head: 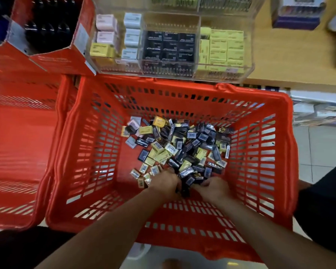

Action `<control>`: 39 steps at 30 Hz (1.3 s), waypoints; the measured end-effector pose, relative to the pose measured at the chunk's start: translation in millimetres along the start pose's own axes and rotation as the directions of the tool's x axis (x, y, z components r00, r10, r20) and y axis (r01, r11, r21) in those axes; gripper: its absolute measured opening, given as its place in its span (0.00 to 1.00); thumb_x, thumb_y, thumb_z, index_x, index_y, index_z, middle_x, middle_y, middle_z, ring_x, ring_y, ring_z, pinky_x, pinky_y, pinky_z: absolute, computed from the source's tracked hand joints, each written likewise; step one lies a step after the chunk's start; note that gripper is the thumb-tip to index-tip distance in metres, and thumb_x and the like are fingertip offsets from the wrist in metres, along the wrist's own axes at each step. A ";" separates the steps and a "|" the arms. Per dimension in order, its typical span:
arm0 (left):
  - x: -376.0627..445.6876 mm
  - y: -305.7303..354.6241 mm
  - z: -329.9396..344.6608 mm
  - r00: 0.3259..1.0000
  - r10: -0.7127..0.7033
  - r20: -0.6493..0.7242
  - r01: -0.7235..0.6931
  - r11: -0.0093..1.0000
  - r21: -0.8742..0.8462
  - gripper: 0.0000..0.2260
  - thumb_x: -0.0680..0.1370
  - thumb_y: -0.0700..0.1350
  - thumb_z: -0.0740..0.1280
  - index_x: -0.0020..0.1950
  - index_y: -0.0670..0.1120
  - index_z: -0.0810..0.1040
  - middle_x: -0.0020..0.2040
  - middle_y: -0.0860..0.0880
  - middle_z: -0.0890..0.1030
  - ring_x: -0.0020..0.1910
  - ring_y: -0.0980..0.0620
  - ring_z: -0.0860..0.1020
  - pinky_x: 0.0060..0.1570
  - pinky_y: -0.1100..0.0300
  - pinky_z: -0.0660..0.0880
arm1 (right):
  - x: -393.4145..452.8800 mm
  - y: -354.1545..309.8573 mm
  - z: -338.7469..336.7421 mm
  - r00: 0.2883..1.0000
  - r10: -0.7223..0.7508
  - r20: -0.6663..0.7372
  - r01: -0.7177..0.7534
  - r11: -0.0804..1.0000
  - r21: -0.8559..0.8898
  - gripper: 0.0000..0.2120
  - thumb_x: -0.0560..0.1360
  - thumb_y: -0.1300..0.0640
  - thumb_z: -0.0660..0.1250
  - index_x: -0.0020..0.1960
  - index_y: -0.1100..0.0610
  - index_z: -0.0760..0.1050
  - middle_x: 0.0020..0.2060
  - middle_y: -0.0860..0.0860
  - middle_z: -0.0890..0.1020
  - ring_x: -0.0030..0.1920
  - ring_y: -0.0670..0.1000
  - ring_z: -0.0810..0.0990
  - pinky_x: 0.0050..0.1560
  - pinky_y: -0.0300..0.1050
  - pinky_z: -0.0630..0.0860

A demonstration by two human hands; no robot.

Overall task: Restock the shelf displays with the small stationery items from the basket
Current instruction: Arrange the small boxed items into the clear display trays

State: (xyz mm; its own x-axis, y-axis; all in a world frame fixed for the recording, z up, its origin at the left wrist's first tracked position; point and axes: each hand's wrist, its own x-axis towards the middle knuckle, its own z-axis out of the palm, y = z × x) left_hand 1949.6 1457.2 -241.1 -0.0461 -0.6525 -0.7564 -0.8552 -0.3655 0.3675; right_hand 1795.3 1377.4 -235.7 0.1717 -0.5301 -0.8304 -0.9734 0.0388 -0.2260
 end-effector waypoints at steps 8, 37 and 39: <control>3.8 16.8 1.6 1.000 -0.030 -0.007 0.030 0.999 -0.038 0.12 0.79 0.48 0.69 0.60 0.44 0.80 0.62 0.44 0.73 0.59 0.47 0.73 0.55 0.55 0.75 | 1.7 20.6 -4.5 0.977 0.172 0.128 -0.213 0.832 0.513 0.11 0.78 0.63 0.65 0.38 0.57 0.81 0.34 0.55 0.83 0.37 0.55 0.82 0.43 0.50 0.79; -17.8 6.5 -34.1 0.912 -0.409 0.002 -0.089 -0.203 -0.975 0.06 0.82 0.40 0.64 0.56 0.49 0.77 0.60 0.45 0.77 0.54 0.49 0.80 0.50 0.54 0.82 | -20.9 -58.1 -17.4 0.989 -0.146 0.031 0.039 0.452 0.891 0.08 0.74 0.59 0.73 0.53 0.57 0.82 0.51 0.55 0.85 0.49 0.50 0.85 0.50 0.40 0.82; -16.9 -2.3 -36.5 0.846 -0.533 -0.009 -0.126 -0.183 -0.975 0.06 0.82 0.39 0.63 0.53 0.50 0.77 0.56 0.47 0.77 0.48 0.50 0.80 0.46 0.55 0.82 | -11.1 -55.4 -12.7 0.970 -0.188 -0.151 0.241 0.781 0.576 0.10 0.76 0.53 0.71 0.56 0.54 0.82 0.54 0.51 0.84 0.53 0.49 0.83 0.56 0.43 0.79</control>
State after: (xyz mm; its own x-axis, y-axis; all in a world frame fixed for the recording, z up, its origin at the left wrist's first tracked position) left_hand 1971.2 1444.9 -209.4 0.4216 -0.3635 -0.8307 0.6656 -0.4981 0.5557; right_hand 1845.4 1370.4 -207.4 0.3270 -0.6494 -0.6865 -0.6313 0.3905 -0.6701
